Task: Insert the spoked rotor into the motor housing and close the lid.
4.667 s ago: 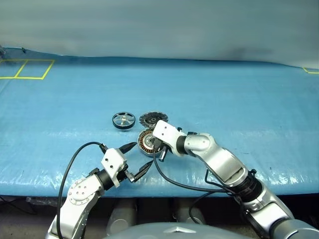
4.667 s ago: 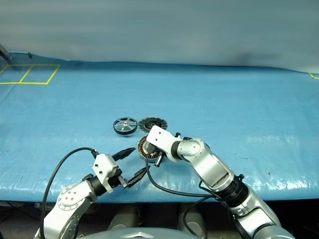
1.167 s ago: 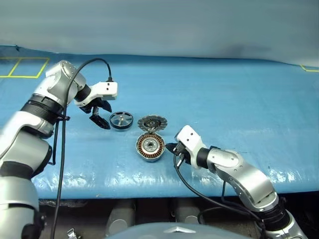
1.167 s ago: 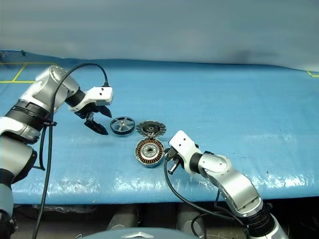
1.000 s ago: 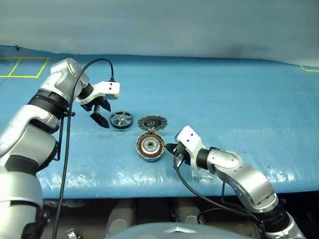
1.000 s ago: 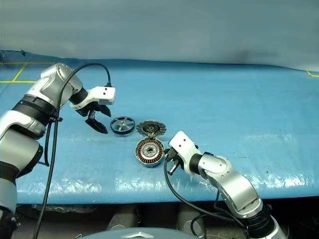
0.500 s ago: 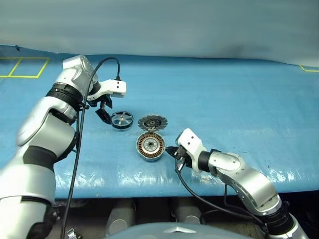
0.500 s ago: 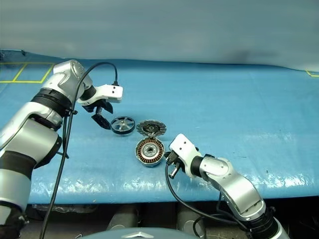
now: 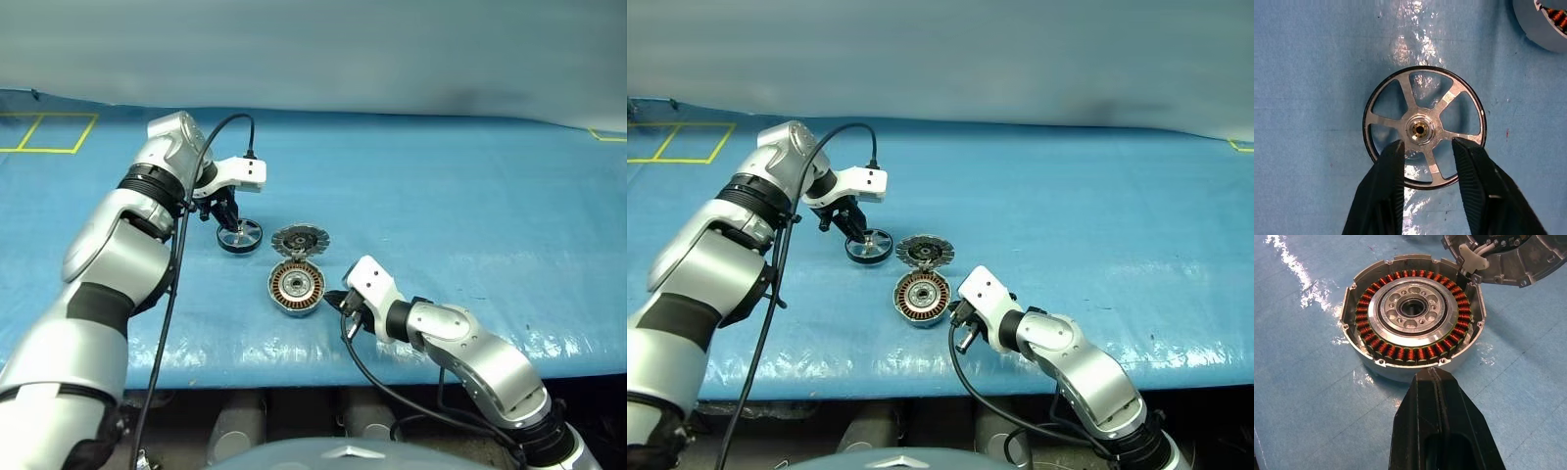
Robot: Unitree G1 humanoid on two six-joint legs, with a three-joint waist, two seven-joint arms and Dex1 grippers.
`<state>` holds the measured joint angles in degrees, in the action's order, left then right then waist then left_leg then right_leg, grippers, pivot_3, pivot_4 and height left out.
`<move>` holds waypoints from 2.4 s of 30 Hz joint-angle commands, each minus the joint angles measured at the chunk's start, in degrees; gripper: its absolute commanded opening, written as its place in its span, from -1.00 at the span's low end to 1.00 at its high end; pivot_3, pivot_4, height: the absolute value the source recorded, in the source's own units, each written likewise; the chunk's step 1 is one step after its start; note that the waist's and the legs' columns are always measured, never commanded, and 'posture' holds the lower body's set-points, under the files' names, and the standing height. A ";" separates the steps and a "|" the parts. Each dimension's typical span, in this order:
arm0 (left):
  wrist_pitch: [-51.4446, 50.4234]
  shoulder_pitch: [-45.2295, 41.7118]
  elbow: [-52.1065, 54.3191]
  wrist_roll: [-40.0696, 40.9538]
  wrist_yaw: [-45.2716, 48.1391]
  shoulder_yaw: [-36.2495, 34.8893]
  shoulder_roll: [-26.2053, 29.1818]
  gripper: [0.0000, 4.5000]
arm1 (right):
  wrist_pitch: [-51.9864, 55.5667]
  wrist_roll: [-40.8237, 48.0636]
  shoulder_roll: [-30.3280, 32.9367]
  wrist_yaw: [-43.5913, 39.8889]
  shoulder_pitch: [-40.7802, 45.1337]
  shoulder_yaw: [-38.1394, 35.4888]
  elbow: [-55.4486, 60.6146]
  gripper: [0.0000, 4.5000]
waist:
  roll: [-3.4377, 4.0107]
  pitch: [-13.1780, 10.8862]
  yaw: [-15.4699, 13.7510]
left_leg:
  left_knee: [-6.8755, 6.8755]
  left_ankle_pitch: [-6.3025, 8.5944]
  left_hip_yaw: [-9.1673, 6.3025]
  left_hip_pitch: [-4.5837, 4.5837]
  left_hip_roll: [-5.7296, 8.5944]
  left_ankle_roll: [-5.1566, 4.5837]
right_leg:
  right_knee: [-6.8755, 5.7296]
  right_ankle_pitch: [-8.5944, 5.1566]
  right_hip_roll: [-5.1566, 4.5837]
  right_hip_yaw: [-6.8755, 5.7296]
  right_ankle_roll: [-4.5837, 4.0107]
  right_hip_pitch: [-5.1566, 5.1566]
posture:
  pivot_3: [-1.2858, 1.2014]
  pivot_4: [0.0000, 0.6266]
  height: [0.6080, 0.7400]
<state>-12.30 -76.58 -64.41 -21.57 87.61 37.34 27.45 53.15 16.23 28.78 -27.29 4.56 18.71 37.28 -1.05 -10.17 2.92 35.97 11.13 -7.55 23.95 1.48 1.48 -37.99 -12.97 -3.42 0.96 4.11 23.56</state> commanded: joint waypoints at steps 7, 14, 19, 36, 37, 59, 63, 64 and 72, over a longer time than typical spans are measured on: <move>0.01 -2.09 -1.43 -2.73 -0.97 -1.59 -1.51 -0.45 | -0.63 0.13 -0.57 0.54 0.17 0.09 1.77 -1.00 | 0.00 0.00 -0.02 | 0.01 0.00 0.00 0.00 0.00 0.00 | -0.01 0.00 0.00 0.00 0.01 -0.01 | 0.03 -0.52 1.00; -0.86 -1.81 -2.11 -4.42 -3.44 -1.90 -2.33 -0.05 | -0.94 -0.02 -0.87 0.58 0.53 0.61 1.24 -1.00 | 0.00 0.00 0.14 | 0.02 0.00 0.00 -0.02 0.00 0.00 | -0.04 0.01 0.00 0.00 0.01 -0.01 | 0.03 -0.52 1.00; -1.31 -1.88 -2.49 -4.95 -4.50 -2.24 -2.80 0.70 | -1.04 -0.10 -0.64 0.54 0.54 0.39 1.21 -1.00 | 0.00 0.00 0.18 | 0.04 0.00 0.00 -0.02 0.00 0.00 | -0.07 0.01 0.00 0.00 0.01 -0.01 | 0.03 -0.52 1.00; -8.84 -1.76 -2.85 -7.67 -5.98 -1.32 -5.37 0.70 | -1.80 -0.49 -1.08 0.79 1.00 0.69 0.09 -1.00 | 0.00 0.00 0.58 | 0.08 -0.01 0.00 -0.05 0.01 0.00 | -0.14 0.01 0.01 0.01 0.02 -0.02 | 0.03 -0.52 1.00; -9.21 -1.79 -2.77 -7.90 -5.96 -1.39 -5.35 0.70 | -1.82 -0.47 -1.05 0.78 1.01 0.67 0.05 -1.00 | 0.00 0.00 0.58 | 0.08 -0.01 0.00 -0.05 0.01 0.00 | -0.14 0.01 0.01 0.01 0.02 -0.03 | 0.03 -0.52 1.00; -15.84 1.83 4.06 -8.59 -4.04 -1.80 -6.56 0.70 | -2.89 -0.56 -1.24 -0.36 2.77 0.80 -2.13 -1.00 | 0.00 0.00 0.62 | 0.11 -0.01 0.00 -0.07 0.01 -0.01 | -0.18 0.02 0.01 0.03 0.02 -0.03 | 0.03 -0.52 1.00; -16.25 2.38 4.93 -9.24 -4.25 -1.09 -6.27 0.70 | -2.94 -0.60 -1.33 -0.40 2.91 0.96 -2.29 -1.00 | 0.00 0.00 0.63 | 0.11 -0.01 0.01 -0.08 0.01 -0.01 | -0.20 0.02 0.01 0.04 0.02 -0.03 | 0.03 -0.52 1.00; -16.33 2.47 5.05 -9.58 -4.46 -0.85 -6.15 0.70 | -2.95 -0.60 -1.35 -0.40 2.92 0.97 -2.30 -1.00 | 0.00 0.00 0.63 | 0.12 -0.01 0.01 -0.08 0.01 0.00 | -0.20 0.02 0.01 0.04 0.02 -0.03 | 0.03 -0.52 1.00; -14.44 3.08 6.44 -8.94 -6.38 -2.11 -5.19 0.70 | -2.82 -0.70 -1.05 -0.65 3.05 1.14 -2.46 -1.00 | 0.00 0.00 0.62 | 0.12 -0.01 0.01 -0.09 0.01 -0.01 | -0.21 0.02 0.01 0.04 0.02 -0.04 | 0.03 -0.52 1.00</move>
<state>-28.02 -72.99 -60.35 -30.81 81.95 36.28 21.20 51.44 15.77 27.73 -27.55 6.67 19.85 34.11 -1.05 -10.16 3.55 36.09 11.12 -7.54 23.86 1.49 1.48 -38.20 -12.95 -3.41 1.00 4.14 23.52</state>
